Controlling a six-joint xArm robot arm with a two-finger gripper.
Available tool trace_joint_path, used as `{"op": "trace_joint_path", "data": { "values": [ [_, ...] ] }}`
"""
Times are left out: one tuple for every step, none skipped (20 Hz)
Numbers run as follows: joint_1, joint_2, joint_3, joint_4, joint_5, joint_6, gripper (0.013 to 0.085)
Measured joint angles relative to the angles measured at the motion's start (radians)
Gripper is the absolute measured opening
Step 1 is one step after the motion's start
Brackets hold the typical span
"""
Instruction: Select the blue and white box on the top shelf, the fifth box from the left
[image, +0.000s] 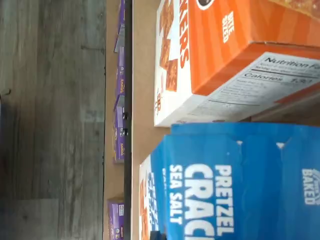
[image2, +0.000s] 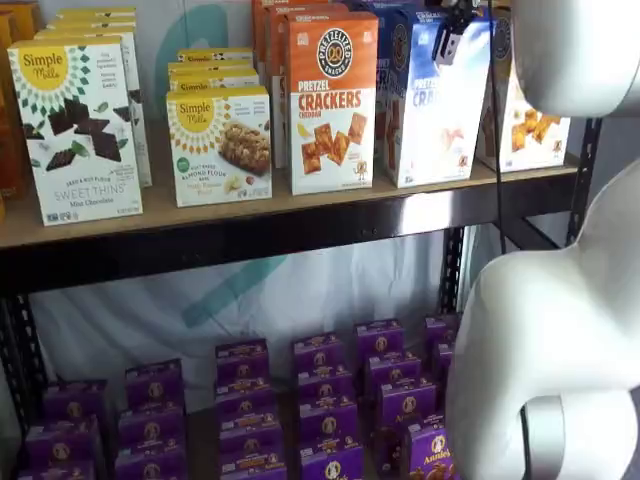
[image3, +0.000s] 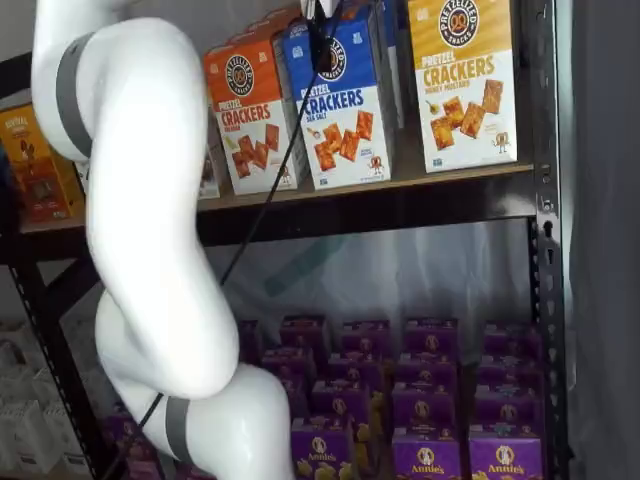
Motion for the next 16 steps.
{"op": "trace_joint_path", "data": {
  "values": [
    [0.0,-0.001,0.001,0.0,0.0,0.0,0.061],
    [0.001,-0.001,0.002,0.0,0.0,0.0,0.057],
    [0.001,-0.002,0.003,0.0,0.001,0.001,0.057],
    [0.001,-0.003,0.005,0.0,0.0,0.001,0.053],
    [0.001,-0.004,0.007,0.0,-0.002,0.001,0.053],
    [0.002,-0.006,0.009,-0.001,-0.003,0.001,0.053],
    [0.003,-0.006,0.009,-0.003,-0.003,0.001,0.053],
    [0.004,-0.007,0.009,-0.006,0.001,0.002,0.053],
    [0.006,-0.008,0.01,-0.009,0.005,0.003,0.053],
    [0.007,-0.009,0.008,-0.011,0.012,0.004,0.053],
    [0.008,-0.01,0.007,-0.013,0.02,0.005,0.053],
    [0.009,-0.011,0.005,-0.015,0.028,0.006,0.053],
    [0.009,-0.013,0.003,-0.016,0.041,0.007,0.053],
    [0.009,-0.016,0.002,-0.015,0.051,0.008,0.053],
    [0.008,-0.017,-0.001,-0.013,0.064,0.01,0.053],
    [0.007,-0.019,-0.004,-0.01,0.079,0.011,0.053]
  ]
}}
